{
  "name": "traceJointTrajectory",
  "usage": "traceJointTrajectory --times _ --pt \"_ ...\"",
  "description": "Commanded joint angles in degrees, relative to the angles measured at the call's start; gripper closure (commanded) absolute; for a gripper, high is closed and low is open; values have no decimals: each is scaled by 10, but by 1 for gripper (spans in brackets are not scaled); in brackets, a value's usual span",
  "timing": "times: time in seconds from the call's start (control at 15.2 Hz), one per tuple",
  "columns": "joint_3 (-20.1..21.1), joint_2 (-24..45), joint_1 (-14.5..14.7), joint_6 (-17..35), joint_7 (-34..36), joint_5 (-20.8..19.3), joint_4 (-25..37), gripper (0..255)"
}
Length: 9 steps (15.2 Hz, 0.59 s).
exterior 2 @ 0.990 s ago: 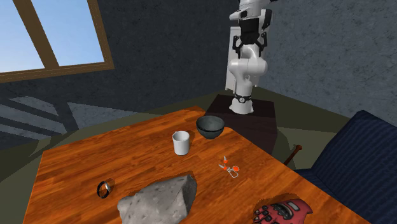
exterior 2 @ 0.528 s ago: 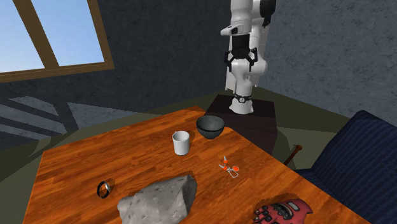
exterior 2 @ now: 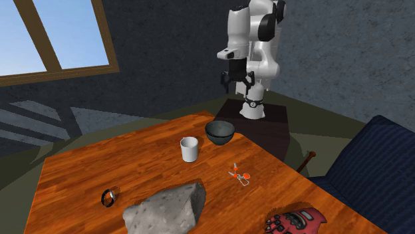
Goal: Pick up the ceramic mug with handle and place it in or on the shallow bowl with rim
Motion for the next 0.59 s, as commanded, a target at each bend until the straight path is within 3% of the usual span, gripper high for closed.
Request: traceJointTrajectory --times 0.0,0.53 --pt "-9 31 -4 34 -14 -6 -1 0" --pt "-40 190 -13 163 -69 -10 35 0"
